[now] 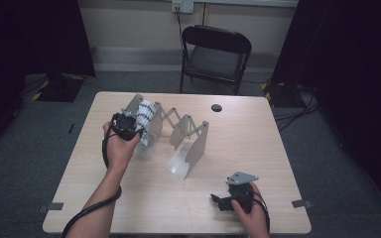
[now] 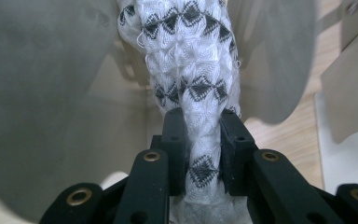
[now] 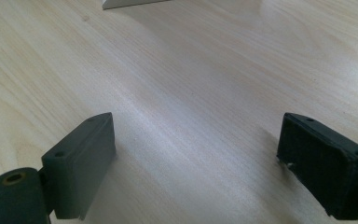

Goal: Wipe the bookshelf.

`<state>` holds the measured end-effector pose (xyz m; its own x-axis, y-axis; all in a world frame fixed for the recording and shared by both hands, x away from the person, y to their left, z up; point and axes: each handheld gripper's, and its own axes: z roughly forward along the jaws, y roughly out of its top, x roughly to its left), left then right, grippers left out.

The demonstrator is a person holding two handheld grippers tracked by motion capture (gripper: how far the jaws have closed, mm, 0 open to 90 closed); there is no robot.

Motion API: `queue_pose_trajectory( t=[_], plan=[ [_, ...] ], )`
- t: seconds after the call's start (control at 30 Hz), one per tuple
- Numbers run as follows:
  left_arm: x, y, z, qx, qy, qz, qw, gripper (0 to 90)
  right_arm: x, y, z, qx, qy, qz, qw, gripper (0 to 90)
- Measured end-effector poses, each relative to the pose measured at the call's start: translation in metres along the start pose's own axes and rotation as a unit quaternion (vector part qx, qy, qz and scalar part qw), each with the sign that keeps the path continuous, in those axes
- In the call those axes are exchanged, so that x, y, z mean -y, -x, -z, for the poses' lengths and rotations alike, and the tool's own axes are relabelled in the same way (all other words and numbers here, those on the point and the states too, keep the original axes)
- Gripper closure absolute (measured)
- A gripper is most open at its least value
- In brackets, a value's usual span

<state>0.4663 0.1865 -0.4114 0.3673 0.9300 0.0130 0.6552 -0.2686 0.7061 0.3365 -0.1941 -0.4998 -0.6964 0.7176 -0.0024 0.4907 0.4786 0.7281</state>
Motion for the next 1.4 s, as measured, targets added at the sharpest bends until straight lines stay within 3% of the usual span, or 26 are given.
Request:
queue_pose_trajectory(
  t=[0.23, 0.63, 0.87, 1.4],
  plan=[
    [0.025, -0.003, -0.015, 0.001, -0.028, 0.009, 0.9996, 74.9, 0.000, 0.000, 0.000, 0.000, 0.000, 0.000, 1.0000, 10.6],
    [0.057, -0.009, -0.021, 0.013, -0.046, 0.022, 0.9987, 74.7, 0.000, 0.000, 0.000, 0.000, 0.000, 0.000, 1.0000, 10.6],
    [0.080, -0.010, -0.011, 0.030, -0.043, 0.031, 0.9981, 73.5, 0.000, 0.000, 0.000, 0.000, 0.000, 0.000, 1.0000, 10.6],
    [0.115, -0.003, 0.022, 0.063, -0.042, 0.003, 0.9971, 69.9, 0.000, -0.001, 0.000, 0.002, 0.001, -0.001, 1.0000, 10.6]
  ],
)
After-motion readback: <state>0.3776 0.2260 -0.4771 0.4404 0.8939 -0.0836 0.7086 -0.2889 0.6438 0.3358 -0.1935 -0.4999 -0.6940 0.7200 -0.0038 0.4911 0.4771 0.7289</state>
